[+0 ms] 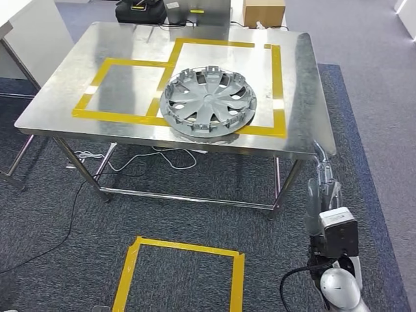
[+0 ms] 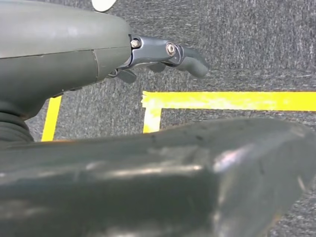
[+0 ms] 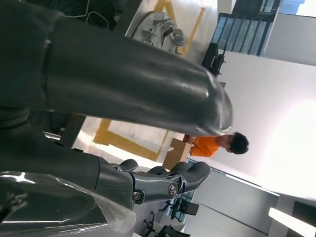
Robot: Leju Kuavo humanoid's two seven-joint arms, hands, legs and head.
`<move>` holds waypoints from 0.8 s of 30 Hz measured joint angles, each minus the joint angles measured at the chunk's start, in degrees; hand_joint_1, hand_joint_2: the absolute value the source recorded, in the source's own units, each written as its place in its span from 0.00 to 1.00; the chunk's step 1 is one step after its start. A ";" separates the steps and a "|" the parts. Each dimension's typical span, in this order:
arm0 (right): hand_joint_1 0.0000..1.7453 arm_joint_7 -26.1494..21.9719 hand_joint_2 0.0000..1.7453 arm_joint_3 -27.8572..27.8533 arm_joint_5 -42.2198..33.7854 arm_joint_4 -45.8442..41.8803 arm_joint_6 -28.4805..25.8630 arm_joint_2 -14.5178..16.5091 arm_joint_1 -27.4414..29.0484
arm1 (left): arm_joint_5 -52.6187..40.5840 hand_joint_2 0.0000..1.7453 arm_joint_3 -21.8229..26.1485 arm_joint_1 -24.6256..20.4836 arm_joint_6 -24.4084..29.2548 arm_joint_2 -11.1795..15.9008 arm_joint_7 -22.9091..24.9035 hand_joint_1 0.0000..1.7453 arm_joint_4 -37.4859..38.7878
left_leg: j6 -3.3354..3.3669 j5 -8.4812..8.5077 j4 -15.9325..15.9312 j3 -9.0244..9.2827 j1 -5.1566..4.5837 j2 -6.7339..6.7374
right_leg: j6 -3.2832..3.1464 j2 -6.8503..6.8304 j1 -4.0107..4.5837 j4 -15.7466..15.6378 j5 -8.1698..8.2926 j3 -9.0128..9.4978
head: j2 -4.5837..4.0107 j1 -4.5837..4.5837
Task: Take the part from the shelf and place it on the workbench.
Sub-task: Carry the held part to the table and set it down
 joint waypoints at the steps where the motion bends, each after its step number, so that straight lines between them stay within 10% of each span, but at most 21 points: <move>1: 0.00 0.01 0.00 -0.01 0.00 0.04 0.00 0.01 0.00 | 0.00 0.00 0.02 0.01 0.01 0.02 0.00 0.00 0.00 | -0.33 -0.53 0.57 -0.27 0.06 -0.04 | -0.39 -0.04 -0.08 -0.08 0.22 -0.10 | 0.00 -0.06; 7: 0.00 0.42 0.00 -0.04 -1.13 0.53 0.43 0.08 -0.06 | 0.00 0.00 0.08 0.13 0.02 0.04 0.05 0.00 0.00 | -1.67 -8.03 15.36 -5.55 0.64 -0.13 | -1.45 -0.17 -0.15 -0.07 0.88 -0.84 | 0.00 -0.30; 12: 0.00 0.99 0.00 -0.04 -4.83 0.82 2.17 0.16 -0.51 | -0.01 0.00 0.12 0.14 0.13 0.04 0.15 0.00 0.00 | -0.85 -1.99 1.54 1.68 0.82 -1.91 | -0.82 0.87 -0.06 0.66 1.16 -1.70 | 0.00 -0.27; 17: 0.00 0.89 0.00 -0.07 -5.46 0.93 2.39 0.16 -0.98 | -0.04 0.00 0.13 0.21 0.28 0.03 0.26 0.00 0.00 | 0.57 -1.42 -0.37 1.60 0.92 -1.04 | 0.87 1.49 -0.26 2.11 0.61 -3.66 | 0.00 -0.12; 21: 0.00 0.74 0.00 -0.11 -5.64 1.14 2.22 0.16 -0.98 | -0.08 0.00 0.14 0.21 0.37 -0.05 0.38 0.00 0.00 | 1.27 -0.93 -0.64 1.09 0.83 0.46 | 1.48 0.68 -0.31 15.02 -5.76 -9.58 | 0.00 0.33; 24: 0.00 0.60 0.00 -0.18 -5.84 1.27 2.10 0.15 -0.40 | -0.04 0.00 0.15 0.31 0.47 -0.09 0.41 0.00 0.00 | 1.29 -0.90 -0.61 1.08 0.75 1.64 | 1.50 0.18 -0.30 13.33 -3.40 -8.12 | 0.00 0.33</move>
